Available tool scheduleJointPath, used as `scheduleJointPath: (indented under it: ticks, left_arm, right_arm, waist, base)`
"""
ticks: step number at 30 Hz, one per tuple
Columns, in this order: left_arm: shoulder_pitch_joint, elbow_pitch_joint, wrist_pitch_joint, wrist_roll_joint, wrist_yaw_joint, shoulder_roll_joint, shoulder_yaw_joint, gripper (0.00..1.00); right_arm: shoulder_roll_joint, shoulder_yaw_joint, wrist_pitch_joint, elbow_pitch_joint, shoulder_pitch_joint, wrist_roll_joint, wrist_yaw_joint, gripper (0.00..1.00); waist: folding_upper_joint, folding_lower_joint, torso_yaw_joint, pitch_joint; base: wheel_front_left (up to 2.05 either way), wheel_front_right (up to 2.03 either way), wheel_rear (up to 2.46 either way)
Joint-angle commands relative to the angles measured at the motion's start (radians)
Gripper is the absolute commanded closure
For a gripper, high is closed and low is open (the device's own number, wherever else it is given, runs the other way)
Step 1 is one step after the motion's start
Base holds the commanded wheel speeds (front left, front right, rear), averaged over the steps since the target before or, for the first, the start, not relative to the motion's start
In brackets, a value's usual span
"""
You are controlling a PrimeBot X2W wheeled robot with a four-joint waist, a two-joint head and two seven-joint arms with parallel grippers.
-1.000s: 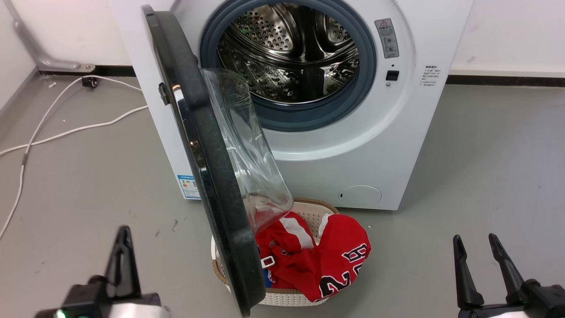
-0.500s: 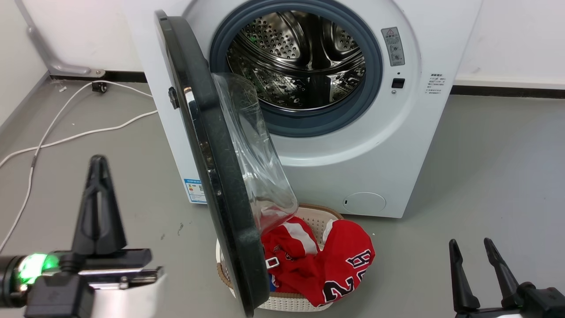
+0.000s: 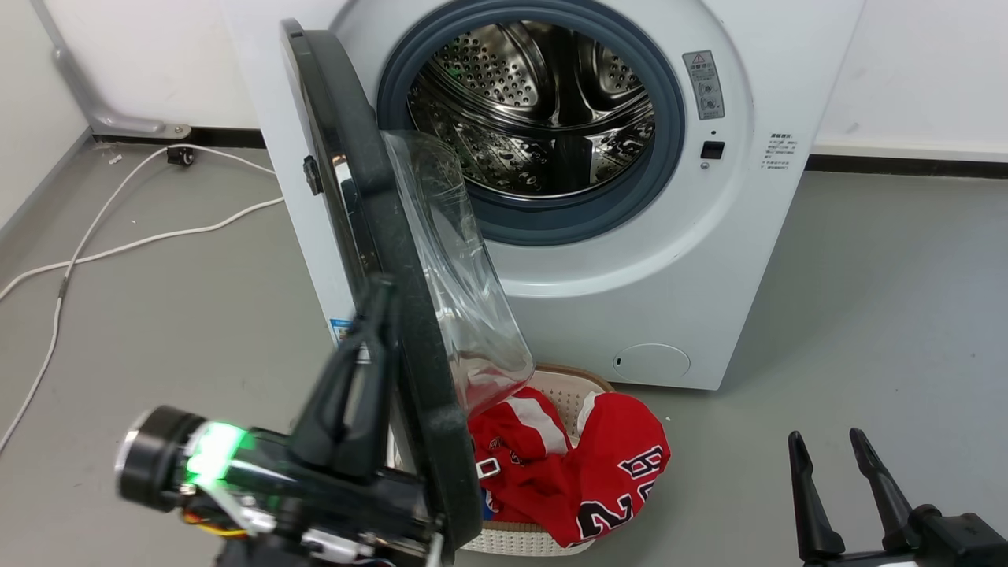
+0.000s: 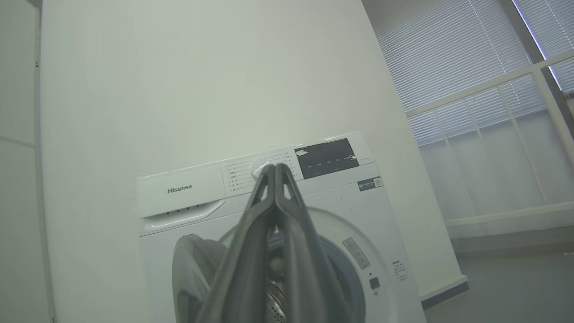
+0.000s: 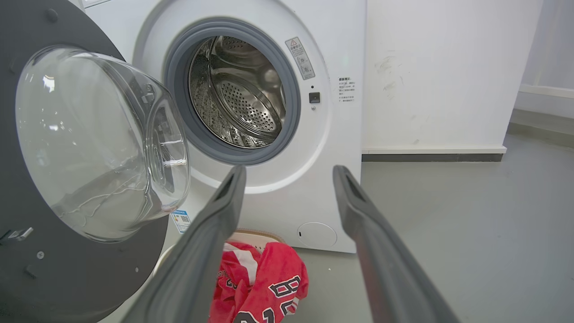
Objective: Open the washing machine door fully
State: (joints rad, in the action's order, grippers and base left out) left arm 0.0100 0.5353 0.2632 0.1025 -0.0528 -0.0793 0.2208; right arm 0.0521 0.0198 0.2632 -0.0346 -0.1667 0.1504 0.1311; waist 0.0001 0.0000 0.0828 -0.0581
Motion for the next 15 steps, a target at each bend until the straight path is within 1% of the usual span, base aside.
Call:
scheduleJointPath:
  ticks: [1, 15]
  left_arm:
    - [-0.012, -0.012, 0.002, 0.005, -0.006, 0.001, 0.021, 1.0]
    - [-0.016, -0.13, 0.002, 0.005, -0.052, 0.007, 0.283, 1.0]
  right_arm:
    - [-0.003, -0.003, 0.002, -0.002, -0.001, 0.002, -0.001, 0.0]
    - [-0.003, -0.006, 0.002, -0.011, 0.008, 0.0, -0.001, 0.0]
  waist:
    - [-0.0001, 0.0, 0.0, 0.002]
    - [-0.0001, 0.0, 0.0, 0.017]
  base:
    - [0.0, 0.0, 0.0]
    - [0.0, 0.0, 0.0]
